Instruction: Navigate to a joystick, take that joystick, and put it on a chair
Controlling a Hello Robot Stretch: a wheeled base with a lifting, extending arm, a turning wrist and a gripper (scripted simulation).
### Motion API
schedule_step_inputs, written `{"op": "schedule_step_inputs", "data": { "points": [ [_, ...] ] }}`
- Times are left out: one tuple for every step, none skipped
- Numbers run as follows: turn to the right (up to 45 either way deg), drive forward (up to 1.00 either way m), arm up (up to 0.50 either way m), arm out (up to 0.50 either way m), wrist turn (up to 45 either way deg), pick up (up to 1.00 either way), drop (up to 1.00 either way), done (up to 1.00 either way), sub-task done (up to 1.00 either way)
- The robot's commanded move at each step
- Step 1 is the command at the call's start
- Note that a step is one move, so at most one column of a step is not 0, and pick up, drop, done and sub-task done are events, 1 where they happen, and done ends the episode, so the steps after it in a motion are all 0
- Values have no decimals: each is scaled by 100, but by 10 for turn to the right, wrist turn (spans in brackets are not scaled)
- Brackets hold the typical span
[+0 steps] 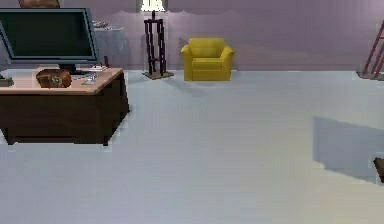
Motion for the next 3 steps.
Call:
{"op": "schedule_step_inputs", "data": {
  "points": [
    [-450, 0, 0, 0, 0, 0, 0, 0, 0],
    [-300, 0, 0, 0, 0, 0, 0, 0, 0],
    [0, 100, 0, 0, 0, 0, 0, 0, 0]
  ]
}}
